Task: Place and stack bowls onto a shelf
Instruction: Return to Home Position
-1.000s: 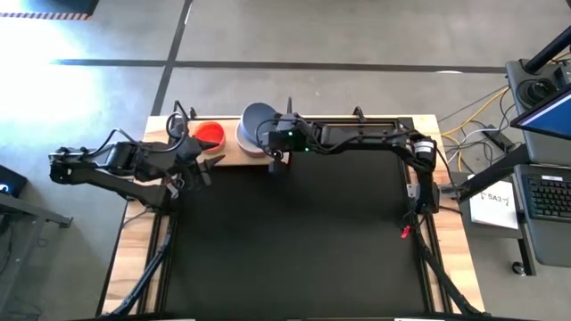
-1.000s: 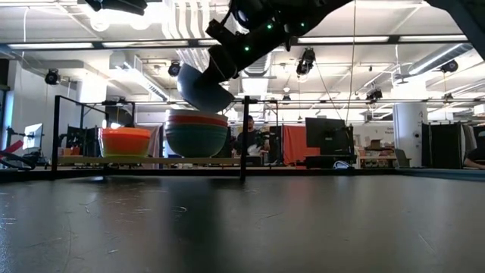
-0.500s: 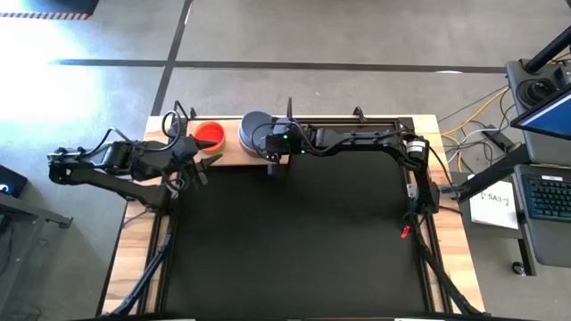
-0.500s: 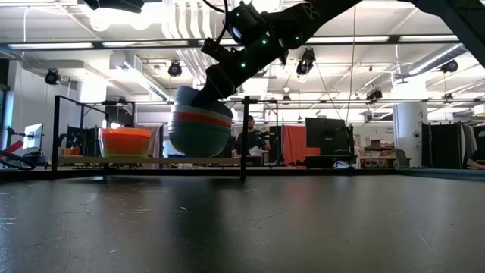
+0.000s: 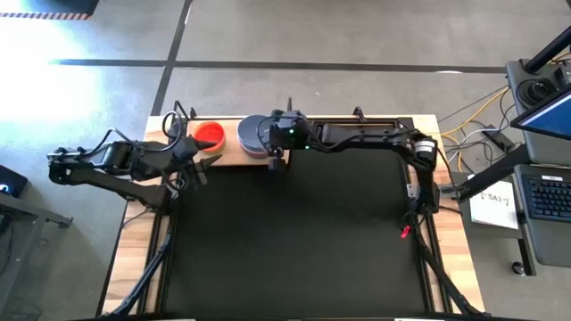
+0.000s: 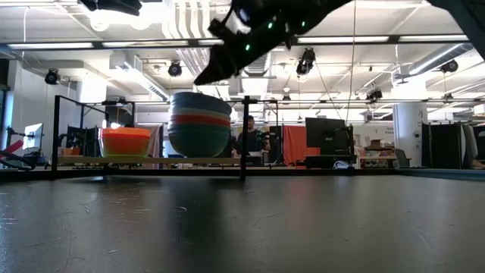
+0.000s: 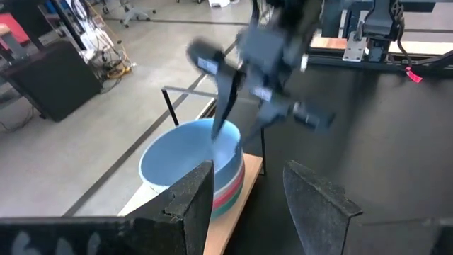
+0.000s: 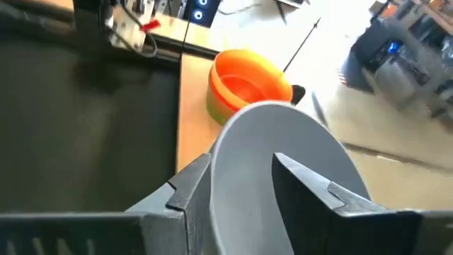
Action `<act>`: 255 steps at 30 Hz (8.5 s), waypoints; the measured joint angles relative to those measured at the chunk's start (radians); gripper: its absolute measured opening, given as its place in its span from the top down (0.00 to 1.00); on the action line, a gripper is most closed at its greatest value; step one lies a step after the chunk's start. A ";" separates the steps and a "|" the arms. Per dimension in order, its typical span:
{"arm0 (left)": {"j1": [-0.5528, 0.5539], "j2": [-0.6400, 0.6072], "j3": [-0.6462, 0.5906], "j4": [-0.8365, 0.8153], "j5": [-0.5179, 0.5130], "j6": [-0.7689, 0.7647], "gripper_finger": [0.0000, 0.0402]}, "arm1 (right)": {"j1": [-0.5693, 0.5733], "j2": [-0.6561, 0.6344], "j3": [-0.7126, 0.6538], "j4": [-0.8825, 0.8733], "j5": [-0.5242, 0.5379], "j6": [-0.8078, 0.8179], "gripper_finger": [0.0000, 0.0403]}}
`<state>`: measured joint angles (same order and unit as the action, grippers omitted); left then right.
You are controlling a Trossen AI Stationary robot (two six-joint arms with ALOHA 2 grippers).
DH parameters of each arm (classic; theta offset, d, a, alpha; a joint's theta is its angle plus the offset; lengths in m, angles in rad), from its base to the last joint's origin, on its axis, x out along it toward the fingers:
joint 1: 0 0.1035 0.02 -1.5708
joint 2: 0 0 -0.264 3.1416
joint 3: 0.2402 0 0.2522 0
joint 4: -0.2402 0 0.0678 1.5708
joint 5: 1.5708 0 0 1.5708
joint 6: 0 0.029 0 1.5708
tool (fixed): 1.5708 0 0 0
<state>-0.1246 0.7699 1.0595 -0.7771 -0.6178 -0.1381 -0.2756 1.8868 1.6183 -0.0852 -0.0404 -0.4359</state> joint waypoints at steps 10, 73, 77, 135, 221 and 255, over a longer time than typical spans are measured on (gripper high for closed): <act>-0.008 -0.070 -0.064 -0.050 0.044 -0.093 0.61 | 0.001 -0.198 0.048 -0.352 -0.020 0.159 0.68; -0.014 -0.613 -1.049 0.976 0.140 -0.039 0.61 | 0.011 -0.896 -1.374 0.690 0.042 0.636 0.69; -0.013 -0.602 -1.049 0.976 0.139 -0.043 0.61 | 0.011 -0.897 -1.423 0.757 0.042 0.637 0.69; -0.013 -0.585 -1.049 0.881 0.139 -0.058 0.61 | 0.011 -1.171 -1.596 0.490 0.015 0.636 0.69; 0.418 -0.770 -1.050 0.888 0.136 -0.057 0.61 | -0.446 -1.887 -1.608 0.484 0.015 0.637 0.69; 0.417 -0.765 -1.040 0.888 0.136 -0.058 0.61 | -0.450 -1.840 -1.608 0.484 0.015 0.637 0.69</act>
<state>0.2928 0.0048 0.0200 0.1108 -0.4820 -0.1957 -0.7254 0.0471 0.0101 0.3992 -0.0250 0.2013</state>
